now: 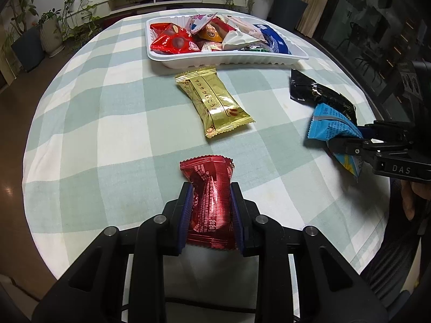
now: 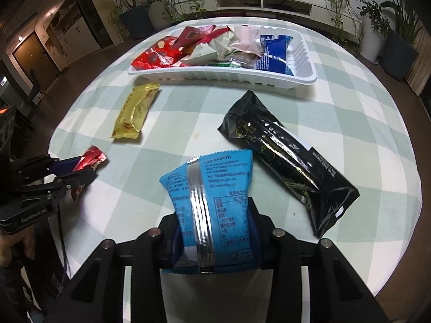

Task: Organize snacks
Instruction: 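Grasp the blue packet with the right tool while the left tool holds the red candy, then lift the red candy and blue packet and carry them toward the tray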

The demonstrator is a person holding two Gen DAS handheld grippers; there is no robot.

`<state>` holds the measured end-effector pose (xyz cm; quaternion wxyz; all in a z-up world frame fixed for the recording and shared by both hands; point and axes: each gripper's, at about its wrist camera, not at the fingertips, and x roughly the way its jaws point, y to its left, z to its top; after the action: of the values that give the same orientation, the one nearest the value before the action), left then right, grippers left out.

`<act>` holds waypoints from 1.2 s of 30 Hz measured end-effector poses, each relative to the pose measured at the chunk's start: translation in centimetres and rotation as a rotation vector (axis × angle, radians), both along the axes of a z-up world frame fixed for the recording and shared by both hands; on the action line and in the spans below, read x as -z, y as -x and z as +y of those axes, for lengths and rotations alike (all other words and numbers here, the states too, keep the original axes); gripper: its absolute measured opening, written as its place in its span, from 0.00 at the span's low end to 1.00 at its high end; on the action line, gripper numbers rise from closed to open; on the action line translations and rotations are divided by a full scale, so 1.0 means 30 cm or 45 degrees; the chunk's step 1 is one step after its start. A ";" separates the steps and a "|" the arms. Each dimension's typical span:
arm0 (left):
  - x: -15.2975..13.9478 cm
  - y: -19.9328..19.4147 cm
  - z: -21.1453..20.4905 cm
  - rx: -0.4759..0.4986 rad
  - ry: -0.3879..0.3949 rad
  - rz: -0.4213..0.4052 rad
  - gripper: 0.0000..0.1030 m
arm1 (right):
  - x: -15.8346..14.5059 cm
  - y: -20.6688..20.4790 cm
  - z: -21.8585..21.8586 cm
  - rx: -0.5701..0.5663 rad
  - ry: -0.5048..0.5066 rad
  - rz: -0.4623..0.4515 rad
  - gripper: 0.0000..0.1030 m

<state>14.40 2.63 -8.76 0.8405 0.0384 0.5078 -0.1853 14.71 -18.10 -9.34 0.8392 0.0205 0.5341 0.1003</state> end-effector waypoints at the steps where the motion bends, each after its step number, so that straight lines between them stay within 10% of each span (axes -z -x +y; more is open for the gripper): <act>1: -0.002 0.001 0.002 -0.001 0.003 0.000 0.24 | -0.005 0.005 0.000 0.004 -0.012 -0.003 0.39; 24: -0.077 -0.029 0.030 -0.054 0.085 0.015 0.18 | -0.141 0.060 -0.099 0.105 -0.298 -0.101 0.38; 29: -0.036 -0.060 -0.031 -0.082 -0.055 0.029 0.74 | -0.111 0.061 -0.064 0.079 -0.294 -0.082 0.38; 32: 0.006 -0.078 -0.052 -0.086 -0.104 0.059 0.72 | -0.112 0.063 -0.049 0.064 -0.296 -0.086 0.38; 36: 0.020 -0.083 -0.045 -0.084 -0.115 0.013 0.24 | -0.113 0.067 -0.046 0.058 -0.295 -0.094 0.38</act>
<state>16.90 1.28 -9.37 0.8409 0.0587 0.5208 -0.1347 12.69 -19.49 -5.94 0.8523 0.1257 0.4872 0.1428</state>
